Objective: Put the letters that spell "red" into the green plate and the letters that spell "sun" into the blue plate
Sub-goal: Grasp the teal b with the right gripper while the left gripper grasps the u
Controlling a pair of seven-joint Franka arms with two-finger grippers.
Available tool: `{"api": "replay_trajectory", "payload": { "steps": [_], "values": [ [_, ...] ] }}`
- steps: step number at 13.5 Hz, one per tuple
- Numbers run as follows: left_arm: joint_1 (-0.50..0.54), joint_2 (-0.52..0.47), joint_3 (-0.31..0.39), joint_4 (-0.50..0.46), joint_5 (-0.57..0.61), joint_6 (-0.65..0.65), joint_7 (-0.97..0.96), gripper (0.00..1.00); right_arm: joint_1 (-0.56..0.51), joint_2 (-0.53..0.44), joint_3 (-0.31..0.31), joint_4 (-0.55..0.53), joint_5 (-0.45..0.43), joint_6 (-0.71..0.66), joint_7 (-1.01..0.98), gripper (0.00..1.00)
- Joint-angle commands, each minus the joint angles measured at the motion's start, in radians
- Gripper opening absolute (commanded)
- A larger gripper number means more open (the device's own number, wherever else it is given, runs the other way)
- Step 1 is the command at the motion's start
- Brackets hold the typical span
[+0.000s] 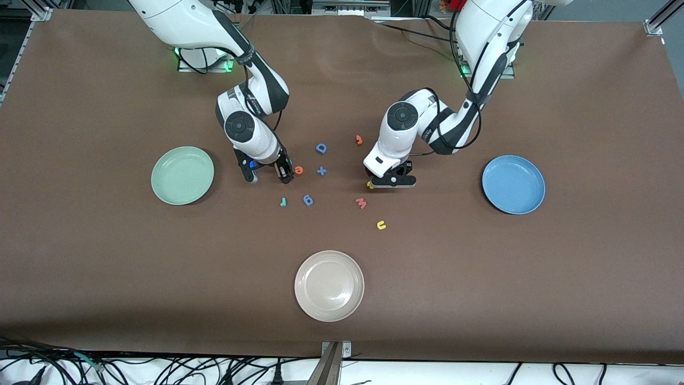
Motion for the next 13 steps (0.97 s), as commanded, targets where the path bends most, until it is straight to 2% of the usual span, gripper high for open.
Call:
{"api": "replay_trajectory", "payload": {
  "steps": [1,3,5,8,9,10,13],
  "values": [
    [-0.010,-0.007,-0.003,-0.016,0.021,0.019,-0.056,0.35,0.012,0.006,-0.002,-0.009,-0.018,0.024,0.033,0.72],
    [-0.010,0.004,-0.005,-0.015,0.030,0.034,-0.074,0.34,0.012,0.009,-0.001,-0.009,-0.018,0.024,0.045,0.68],
    [-0.010,0.013,-0.005,-0.012,0.033,0.036,-0.079,0.32,0.012,0.009,-0.002,-0.009,-0.020,0.024,0.045,0.60],
    [-0.010,0.024,-0.005,-0.010,0.032,0.055,-0.080,0.29,0.012,0.009,-0.001,-0.009,-0.023,0.024,0.043,0.39],
    [-0.010,0.027,-0.003,-0.010,0.032,0.057,-0.079,0.26,0.010,0.009,-0.002,-0.009,-0.026,0.024,0.042,0.27],
    [-0.010,0.027,-0.005,-0.010,0.033,0.057,-0.080,0.24,0.010,0.010,-0.002,-0.010,-0.026,0.024,0.042,0.20],
    [-0.007,0.024,-0.003,-0.009,0.032,0.057,-0.079,0.19,0.010,0.010,-0.002,-0.009,-0.026,0.022,0.039,0.15]
  ]
}}
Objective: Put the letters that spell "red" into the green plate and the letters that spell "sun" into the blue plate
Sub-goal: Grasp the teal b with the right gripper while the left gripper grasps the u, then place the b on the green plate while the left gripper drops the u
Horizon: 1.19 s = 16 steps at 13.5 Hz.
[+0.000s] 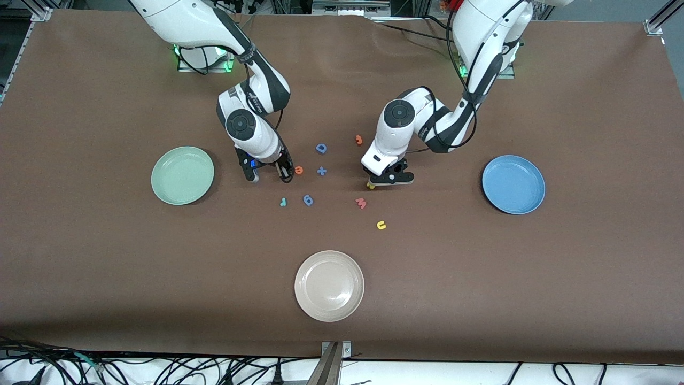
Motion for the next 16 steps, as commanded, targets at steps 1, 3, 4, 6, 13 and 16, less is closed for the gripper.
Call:
{"api": "replay_trajectory", "payload": {
  "steps": [1,3,4,6,13,16],
  "values": [
    [0.002,0.011,0.002,-0.003,0.032,0.034,-0.024,0.17,0.006,0.014,-0.003,-0.010,-0.023,0.012,0.023,0.16],
    [0.010,-0.025,0.002,-0.005,0.023,0.025,-0.023,0.16,0.003,0.000,-0.003,-0.008,-0.023,0.000,0.021,0.16],
    [0.021,-0.045,0.003,-0.005,0.016,0.021,-0.023,0.14,0.001,-0.020,-0.012,-0.002,-0.023,-0.032,0.020,0.16],
    [0.056,-0.094,0.002,-0.006,0.015,-0.026,-0.019,0.14,0.001,-0.080,-0.041,0.004,-0.025,-0.133,-0.025,0.16],
    [0.303,-0.234,0.000,-0.018,-0.017,-0.217,0.179,0.15,-0.002,-0.296,-0.277,0.012,-0.023,-0.554,-0.497,0.16],
    [0.445,-0.256,0.002,-0.018,-0.022,-0.320,0.441,0.15,-0.002,-0.330,-0.412,0.003,-0.023,-0.631,-0.751,0.16]
  ]
}}
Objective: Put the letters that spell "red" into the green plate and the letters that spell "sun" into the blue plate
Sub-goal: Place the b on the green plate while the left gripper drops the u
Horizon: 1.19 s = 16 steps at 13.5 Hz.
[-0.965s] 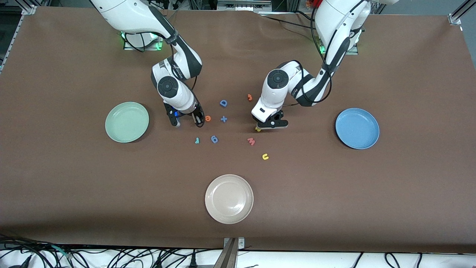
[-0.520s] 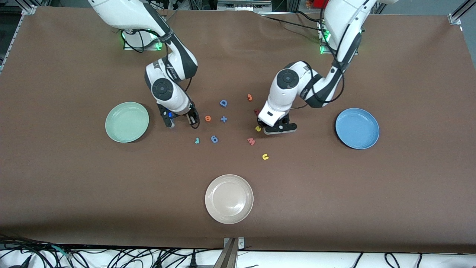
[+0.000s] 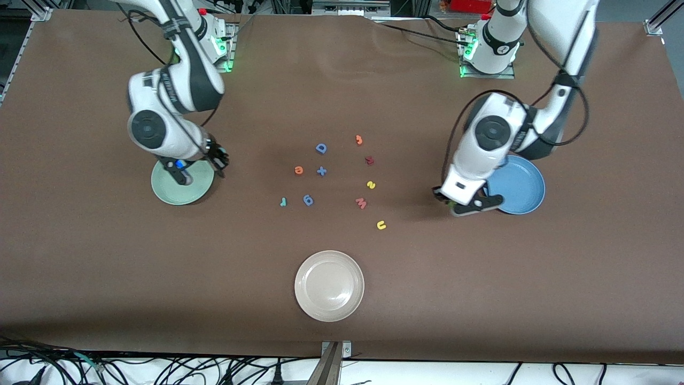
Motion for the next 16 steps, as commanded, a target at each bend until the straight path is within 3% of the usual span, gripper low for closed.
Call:
{"api": "replay_trajectory", "payload": {
  "steps": [1,5,7,8,9,10,14,16],
  "values": [
    [0.122,-0.038,-0.010,-0.029,-0.019,-0.070,0.243,0.15,0.004,-0.029,-0.103,-0.027,-0.009,-0.039,-0.215,0.16],
    [0.256,-0.041,-0.009,-0.111,-0.021,-0.071,0.514,0.16,0.003,0.000,-0.229,-0.075,-0.009,0.026,-0.525,0.16],
    [0.263,-0.039,-0.009,-0.142,-0.019,-0.070,0.528,0.22,0.000,0.027,-0.243,-0.122,-0.010,0.132,-0.599,0.16],
    [0.263,-0.038,-0.009,-0.147,-0.019,-0.071,0.537,0.37,-0.005,0.047,-0.246,-0.136,-0.010,0.174,-0.637,0.16],
    [0.263,-0.036,-0.007,-0.158,-0.006,-0.073,0.545,0.87,-0.011,0.073,-0.265,-0.147,-0.009,0.218,-0.695,0.16],
    [0.263,-0.039,-0.007,-0.158,-0.002,-0.076,0.539,1.00,-0.016,0.096,-0.279,-0.153,-0.009,0.252,-0.743,0.16],
    [0.243,-0.098,-0.009,-0.148,-0.019,-0.107,0.476,1.00,-0.054,0.167,-0.280,-0.159,-0.007,0.330,-0.843,0.16],
    [0.169,-0.102,-0.009,-0.147,-0.086,-0.108,0.382,1.00,-0.062,0.176,-0.280,-0.159,-0.004,0.344,-0.849,0.16]
  ]
}}
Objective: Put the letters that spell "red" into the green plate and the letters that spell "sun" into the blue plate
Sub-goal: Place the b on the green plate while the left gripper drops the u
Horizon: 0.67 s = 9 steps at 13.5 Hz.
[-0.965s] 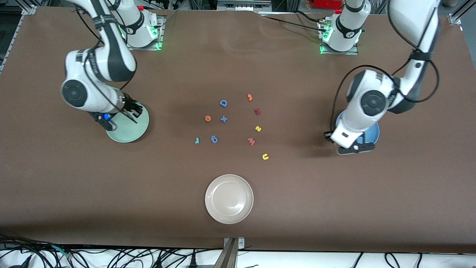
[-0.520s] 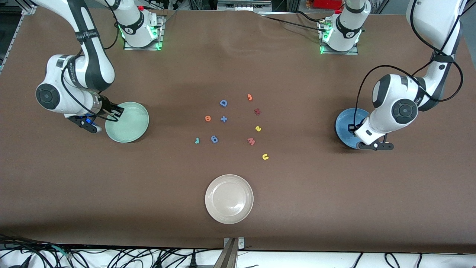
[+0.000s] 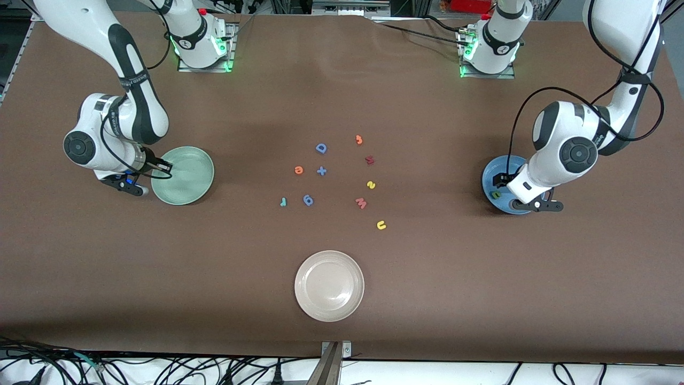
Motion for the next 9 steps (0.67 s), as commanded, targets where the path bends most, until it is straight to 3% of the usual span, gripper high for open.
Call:
{"api": "replay_trajectory", "payload": {
  "steps": [1,3,7,9],
  "values": [
    [-0.113,-0.038,0.002,-0.005,-0.105,-0.018,-0.098,1.00,-0.010,0.000,0.002,-0.006,0.001,0.017,-0.024,0.17],
    [-0.200,-0.038,0.002,0.013,-0.164,-0.018,-0.193,1.00,-0.010,0.000,0.002,-0.006,0.010,0.015,-0.024,0.18],
    [-0.384,-0.023,0.002,0.018,-0.155,0.063,-0.275,1.00,-0.011,0.005,0.003,-0.005,0.046,0.014,-0.020,0.19],
    [-0.449,0.024,0.002,0.076,-0.156,0.119,-0.278,1.00,-0.010,0.016,0.006,-0.003,0.091,0.014,-0.021,0.23]
  ]
}}
